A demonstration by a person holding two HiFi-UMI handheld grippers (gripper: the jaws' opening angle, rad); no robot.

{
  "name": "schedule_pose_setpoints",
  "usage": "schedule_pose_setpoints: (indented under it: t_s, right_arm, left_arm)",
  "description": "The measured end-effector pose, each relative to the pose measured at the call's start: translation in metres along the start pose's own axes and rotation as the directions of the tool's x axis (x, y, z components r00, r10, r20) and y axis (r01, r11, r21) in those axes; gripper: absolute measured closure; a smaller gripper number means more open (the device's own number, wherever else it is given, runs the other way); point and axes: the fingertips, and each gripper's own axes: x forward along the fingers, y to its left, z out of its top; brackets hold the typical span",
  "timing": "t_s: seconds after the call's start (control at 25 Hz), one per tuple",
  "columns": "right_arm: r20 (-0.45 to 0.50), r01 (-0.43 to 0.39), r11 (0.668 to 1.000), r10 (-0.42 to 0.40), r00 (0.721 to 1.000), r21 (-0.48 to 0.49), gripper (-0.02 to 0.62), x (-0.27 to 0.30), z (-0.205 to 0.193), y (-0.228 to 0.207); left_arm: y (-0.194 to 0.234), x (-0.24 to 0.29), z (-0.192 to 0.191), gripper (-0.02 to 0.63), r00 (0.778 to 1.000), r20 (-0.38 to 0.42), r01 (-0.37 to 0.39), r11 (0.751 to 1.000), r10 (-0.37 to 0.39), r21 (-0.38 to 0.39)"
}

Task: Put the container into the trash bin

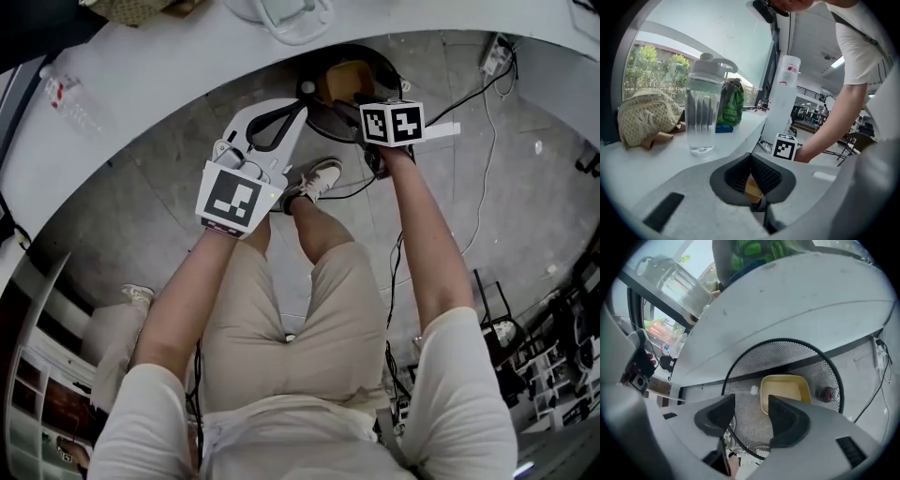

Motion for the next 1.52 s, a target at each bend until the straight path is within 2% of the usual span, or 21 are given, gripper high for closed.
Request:
schedule_pose_setpoints:
  t_s: [0.16, 0.28, 0.36, 0.72, 0.92, 1.08, 1.24, 1.52]
  right_arm:
    - [0.029, 0.036, 0.999, -0.035, 0.999, -0.024, 0.404, -0.035, 0.012, 0.019]
    - [0.052, 0.049, 0.997, -0.046, 0.998, -0.056, 0.489, -0.063, 0.022, 0.039]
    - [0.071, 0.058, 0.996, -0.053, 0.996, -0.068, 0.590, -0.085, 0.029, 0.051]
    - [0.177, 0.067, 0.997, -0.061, 0.982, -0.032, 0.594, -0.185, 0.049, 0.111]
    - [0.240, 0.057, 0.996, -0.040, 0.970, -0.065, 0.594, -0.246, 0.071, 0.148]
    - [0.355, 0.055, 0.998, -0.058, 0.933, 0.020, 0.594, -0.303, 0.099, 0.161]
    - [0.425, 0.056, 0.998, -0.049, 0.904, -0.004, 0.594, -0.361, 0.113, 0.178]
    - [0.547, 0.049, 0.998, -0.057, 0.835, 0.029, 0.594, -0.449, 0.125, 0.204]
  left_arm:
    - [-0.004, -0.021, 0.034, 0.589, 1.000, 0.008, -0.003, 1.000, 0.003, 0.013]
    - [-0.003, -0.037, 0.057, 0.590, 1.000, 0.009, -0.020, 1.000, 0.020, 0.007]
    - [0.002, -0.048, 0.072, 0.589, 0.999, 0.008, -0.045, 0.999, 0.045, 0.009]
    - [-0.002, -0.104, 0.160, 0.591, 0.998, 0.025, -0.065, 0.996, 0.064, 0.063]
    - [-0.013, -0.127, 0.227, 0.589, 0.991, 0.100, -0.091, 0.995, 0.086, 0.048]
    - [-0.016, -0.148, 0.264, 0.589, 0.985, 0.131, -0.117, 0.991, 0.108, 0.061]
    - [-0.025, -0.166, 0.295, 0.590, 0.985, 0.131, -0.127, 0.987, 0.113, 0.101]
    - [-0.048, -0.188, 0.369, 0.591, 0.973, 0.206, -0.140, 0.978, 0.107, 0.153]
